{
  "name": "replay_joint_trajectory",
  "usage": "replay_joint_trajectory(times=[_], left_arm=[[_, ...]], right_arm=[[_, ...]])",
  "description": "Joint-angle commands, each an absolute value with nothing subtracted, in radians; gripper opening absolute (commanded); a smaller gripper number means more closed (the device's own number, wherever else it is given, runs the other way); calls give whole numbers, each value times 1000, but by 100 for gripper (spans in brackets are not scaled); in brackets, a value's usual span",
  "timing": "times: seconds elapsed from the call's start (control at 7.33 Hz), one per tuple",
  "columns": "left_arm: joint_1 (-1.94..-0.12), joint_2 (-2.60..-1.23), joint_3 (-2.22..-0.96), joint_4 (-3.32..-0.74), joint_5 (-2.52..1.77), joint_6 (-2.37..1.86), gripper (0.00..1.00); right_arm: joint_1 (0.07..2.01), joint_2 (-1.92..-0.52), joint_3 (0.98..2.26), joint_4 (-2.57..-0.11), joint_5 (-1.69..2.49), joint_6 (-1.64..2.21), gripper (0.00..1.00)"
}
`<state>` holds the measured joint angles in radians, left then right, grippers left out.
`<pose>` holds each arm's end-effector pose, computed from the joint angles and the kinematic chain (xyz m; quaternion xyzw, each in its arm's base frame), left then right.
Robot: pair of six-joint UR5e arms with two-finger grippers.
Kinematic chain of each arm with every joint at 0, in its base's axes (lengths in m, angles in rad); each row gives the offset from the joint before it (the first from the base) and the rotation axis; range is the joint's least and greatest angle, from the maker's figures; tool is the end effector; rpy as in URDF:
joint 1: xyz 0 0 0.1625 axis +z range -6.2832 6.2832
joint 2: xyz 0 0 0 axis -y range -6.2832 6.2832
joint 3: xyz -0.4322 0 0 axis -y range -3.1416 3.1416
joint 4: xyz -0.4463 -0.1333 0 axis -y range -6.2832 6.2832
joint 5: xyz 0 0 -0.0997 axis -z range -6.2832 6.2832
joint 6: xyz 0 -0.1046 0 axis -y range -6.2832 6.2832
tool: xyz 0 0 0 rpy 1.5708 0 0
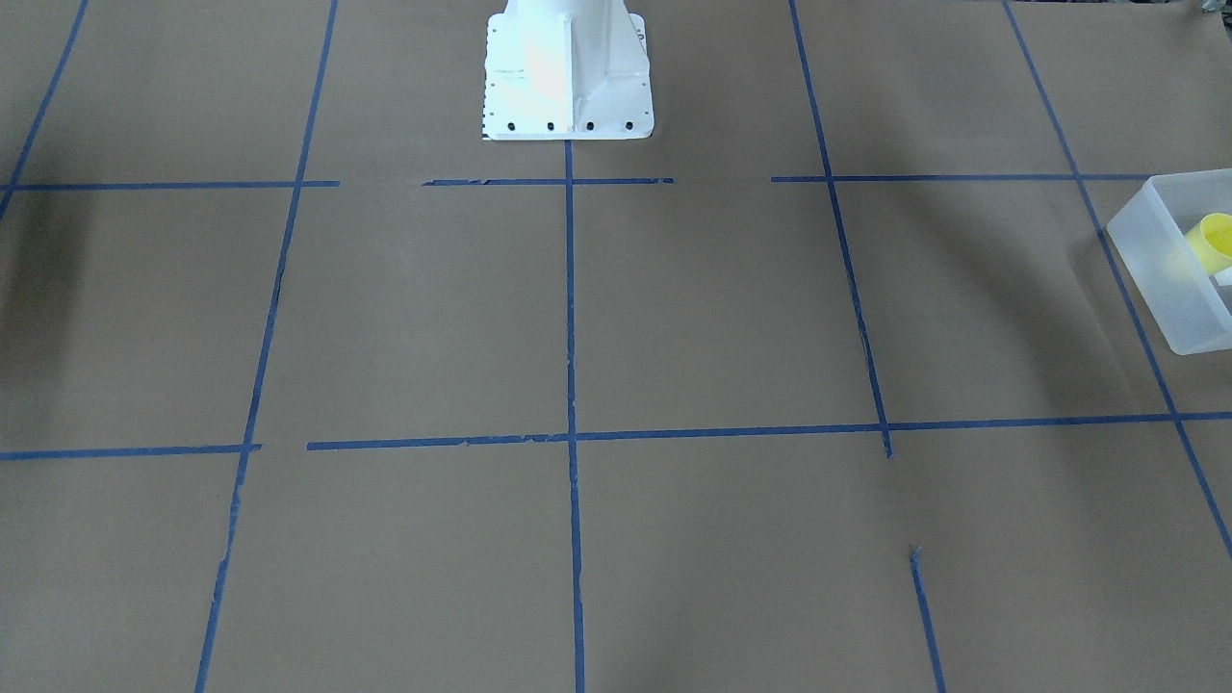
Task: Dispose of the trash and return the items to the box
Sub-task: 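Lower the pale green bowl into the clear bin and release it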
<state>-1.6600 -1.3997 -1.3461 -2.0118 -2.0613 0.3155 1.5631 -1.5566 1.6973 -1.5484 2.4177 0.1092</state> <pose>-0.1231 -0.4327 0.8481 0.0703 0.2334 0.1150 0.9630 0.0506 -0.5581 0.5842 0.0502 -0.4132 0.0127 0.9092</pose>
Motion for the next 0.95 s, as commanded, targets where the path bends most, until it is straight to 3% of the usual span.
replay_joint_trajectory(times=[0.0, 0.41, 0.82], left_arm=[[-1663, -1405, -1341, -2017, -2062, 308, 100], [-1707, -1454, -1382, -1996, -2164, 257, 100], [-1703, -1463, -1648, -1727, -2275, 122, 100]], right_arm=[[1563, -1555, 1698, -1548, 2418, 110, 100], [1563, -1557, 1698, -1548, 2418, 109, 100], [1563, -1557, 1698, -1546, 2419, 109, 100]])
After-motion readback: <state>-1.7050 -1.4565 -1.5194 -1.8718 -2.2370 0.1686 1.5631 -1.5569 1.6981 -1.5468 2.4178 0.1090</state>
